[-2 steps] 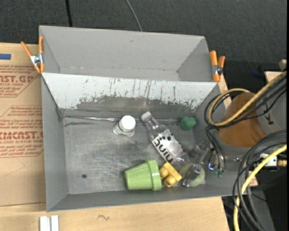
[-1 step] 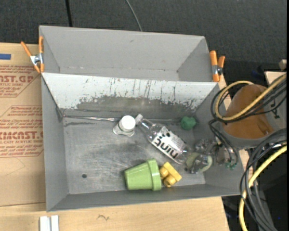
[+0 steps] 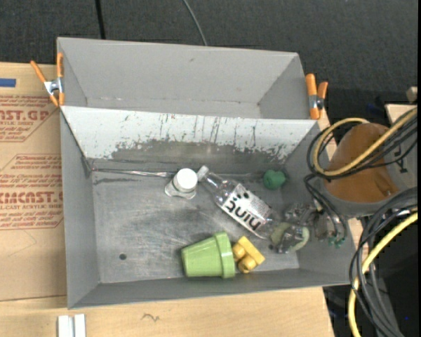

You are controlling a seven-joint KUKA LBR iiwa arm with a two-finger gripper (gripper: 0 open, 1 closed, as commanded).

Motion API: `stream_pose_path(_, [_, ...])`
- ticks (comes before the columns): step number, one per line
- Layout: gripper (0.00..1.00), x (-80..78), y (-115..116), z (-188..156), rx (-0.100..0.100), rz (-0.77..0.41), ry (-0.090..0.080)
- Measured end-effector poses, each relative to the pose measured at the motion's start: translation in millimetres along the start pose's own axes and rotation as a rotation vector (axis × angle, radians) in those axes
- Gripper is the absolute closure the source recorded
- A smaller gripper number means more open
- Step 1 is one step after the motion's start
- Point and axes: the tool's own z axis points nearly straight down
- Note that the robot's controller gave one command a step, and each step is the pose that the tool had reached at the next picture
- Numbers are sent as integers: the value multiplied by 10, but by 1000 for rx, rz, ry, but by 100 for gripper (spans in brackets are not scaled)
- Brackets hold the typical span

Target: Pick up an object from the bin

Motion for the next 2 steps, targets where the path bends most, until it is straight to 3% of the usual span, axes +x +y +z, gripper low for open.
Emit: stream_pose_path(2, [100,21,4,-72,1,0,5])
